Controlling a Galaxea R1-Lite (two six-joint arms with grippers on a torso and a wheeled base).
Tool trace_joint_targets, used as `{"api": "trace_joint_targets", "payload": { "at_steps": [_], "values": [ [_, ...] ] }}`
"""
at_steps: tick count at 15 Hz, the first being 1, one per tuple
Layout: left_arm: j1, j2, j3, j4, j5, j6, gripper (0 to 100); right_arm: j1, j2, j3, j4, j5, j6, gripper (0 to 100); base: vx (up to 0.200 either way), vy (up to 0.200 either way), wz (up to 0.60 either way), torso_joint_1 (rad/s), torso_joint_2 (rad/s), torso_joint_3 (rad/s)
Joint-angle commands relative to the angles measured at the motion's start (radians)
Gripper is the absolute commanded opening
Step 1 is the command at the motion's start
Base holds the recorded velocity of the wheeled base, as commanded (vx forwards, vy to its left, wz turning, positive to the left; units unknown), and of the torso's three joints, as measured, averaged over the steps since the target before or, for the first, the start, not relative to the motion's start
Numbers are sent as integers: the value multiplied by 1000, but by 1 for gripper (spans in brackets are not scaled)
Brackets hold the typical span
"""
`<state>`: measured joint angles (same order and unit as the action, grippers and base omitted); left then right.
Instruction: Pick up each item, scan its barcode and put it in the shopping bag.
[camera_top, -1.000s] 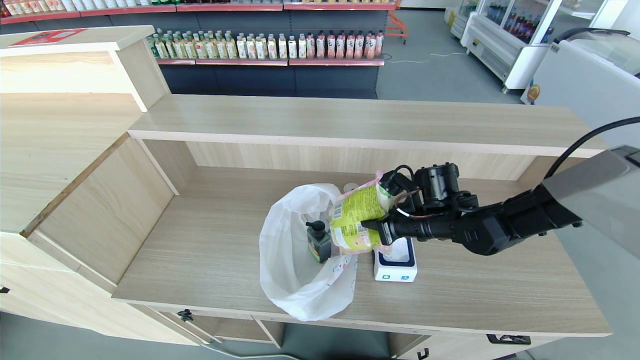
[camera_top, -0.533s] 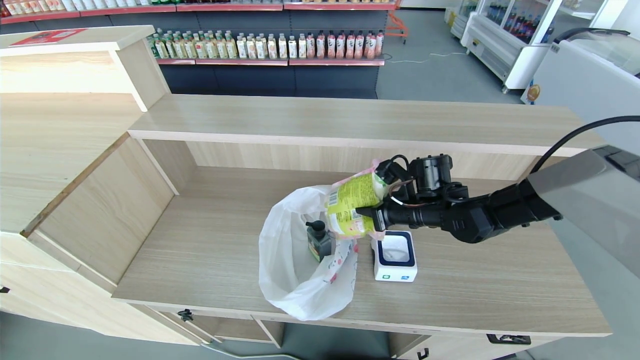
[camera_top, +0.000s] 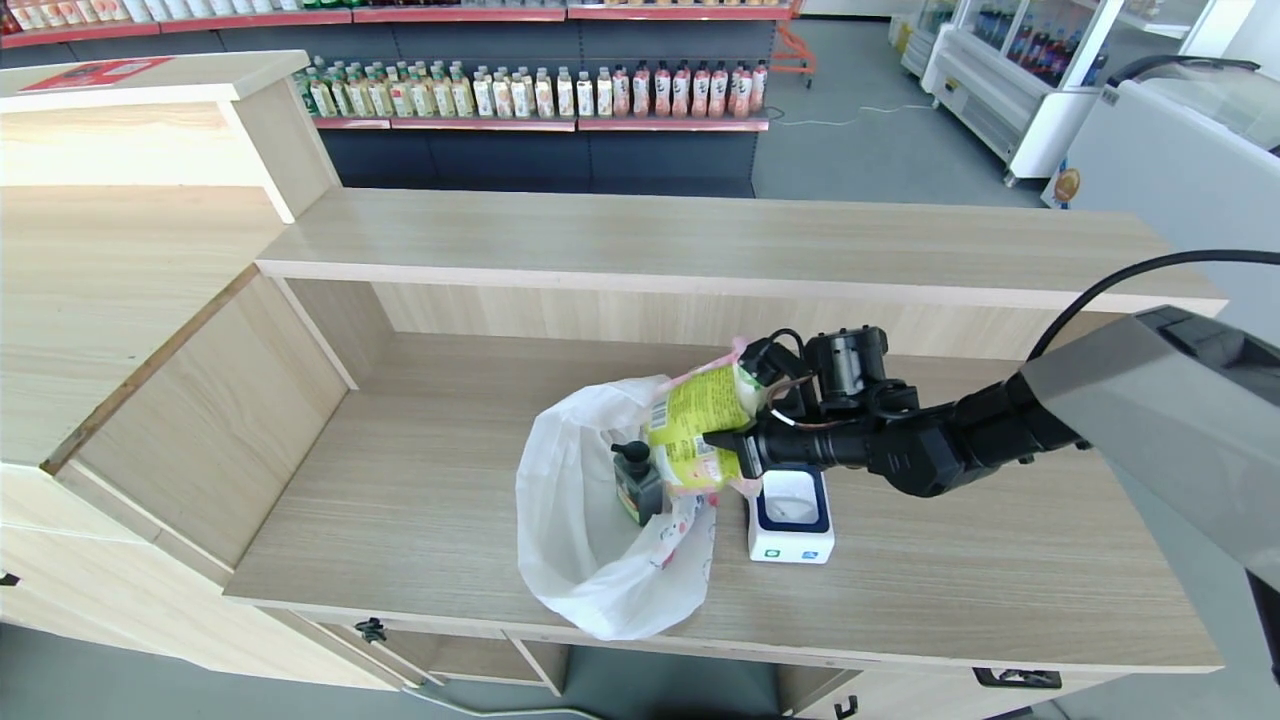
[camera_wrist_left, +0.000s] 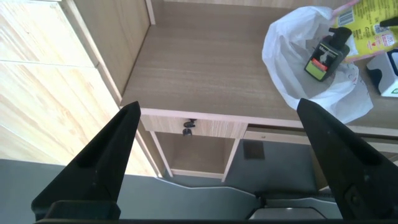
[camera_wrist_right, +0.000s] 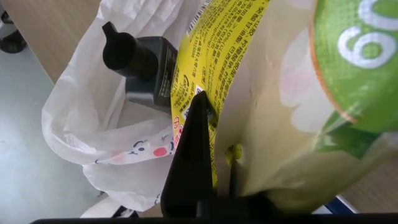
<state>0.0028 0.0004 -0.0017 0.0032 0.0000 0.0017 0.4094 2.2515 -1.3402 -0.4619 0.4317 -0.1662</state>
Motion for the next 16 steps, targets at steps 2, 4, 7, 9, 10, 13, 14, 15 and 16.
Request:
{"api": "trace_joint_targets", "payload": {
  "at_steps": [2, 4, 7, 9, 10, 13, 14, 15, 16],
  "values": [
    [0, 0, 0, 0, 0, 0, 100, 2, -6, -8, -14, 47, 4, 0, 0, 0, 0, 0, 0, 0],
    [0, 0, 0, 0, 0, 0, 100, 2, -9, -36, -15, 50, 1, 0, 0, 0, 0, 0, 0, 0],
    [0, 0, 0, 0, 0, 0, 100, 0, -7, -19, -12, 48, -27, 0, 0, 0, 0, 0, 0, 0],
    [0, 0, 0, 0, 0, 0, 100, 0, 3, 27, -12, 50, -108, 0, 0, 0, 0, 0, 0, 0],
    [0, 0, 0, 0, 0, 0, 100, 0, 11, 50, -12, 50, -139, 0, 0, 0, 0, 0, 0, 0],
    [0, 0, 0, 0, 0, 0, 100, -1, 23, 87, -9, 47, -197, 0, 0, 0, 0, 0, 0, 0],
    [0, 0, 0, 0, 0, 0, 100, -4, 23, 88, -7, 45, -208, 0, 0, 0, 0, 0, 0, 0],
    [0, 0, 0, 0, 0, 0, 100, -6, 23, 88, -6, 42, -213, 0, 0, 0, 0, 0, 0, 0],
    [0, 0, 0, 0, 0, 0, 100, -7, 25, 84, -6, 39, -214, 0, 0, 0, 0, 0, 0, 0]
  ]
}}
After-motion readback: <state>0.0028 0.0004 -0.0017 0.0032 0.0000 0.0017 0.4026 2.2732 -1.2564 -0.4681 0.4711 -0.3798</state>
